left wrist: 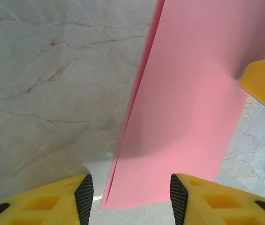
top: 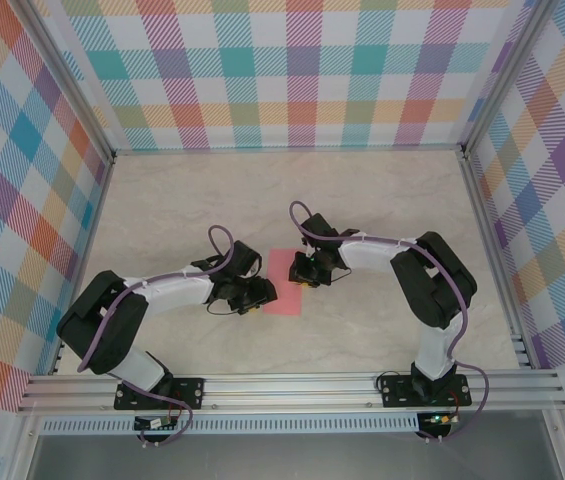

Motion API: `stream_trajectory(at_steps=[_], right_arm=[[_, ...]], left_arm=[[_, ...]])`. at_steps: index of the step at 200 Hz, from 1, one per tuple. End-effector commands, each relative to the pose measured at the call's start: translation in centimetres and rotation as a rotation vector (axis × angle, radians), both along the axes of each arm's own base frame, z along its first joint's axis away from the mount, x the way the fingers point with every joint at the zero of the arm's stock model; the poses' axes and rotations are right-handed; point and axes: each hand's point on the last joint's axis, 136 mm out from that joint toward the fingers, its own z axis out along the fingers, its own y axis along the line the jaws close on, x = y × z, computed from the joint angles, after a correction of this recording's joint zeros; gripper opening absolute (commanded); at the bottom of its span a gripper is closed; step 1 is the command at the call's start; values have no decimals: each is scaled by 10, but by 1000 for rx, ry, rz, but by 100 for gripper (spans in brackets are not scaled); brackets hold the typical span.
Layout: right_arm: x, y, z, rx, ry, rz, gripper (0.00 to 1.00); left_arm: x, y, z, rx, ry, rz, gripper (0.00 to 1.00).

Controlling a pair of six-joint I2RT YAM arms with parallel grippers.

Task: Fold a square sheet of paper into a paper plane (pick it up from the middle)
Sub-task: Fold the triangle a second time at the center of the table.

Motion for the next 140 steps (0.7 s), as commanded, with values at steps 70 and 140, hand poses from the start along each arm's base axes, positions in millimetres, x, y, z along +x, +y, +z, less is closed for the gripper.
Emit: stream_trajectory(at_steps=[70,140], right_arm=[[-24,-31,-49,-127,129,-36,21],[-25,-29,-52,-121,138,-32,20]], left_arm=[[-2,-13,2,7,-2,-68,35],[-5,-7,0,46,5,-67,33]])
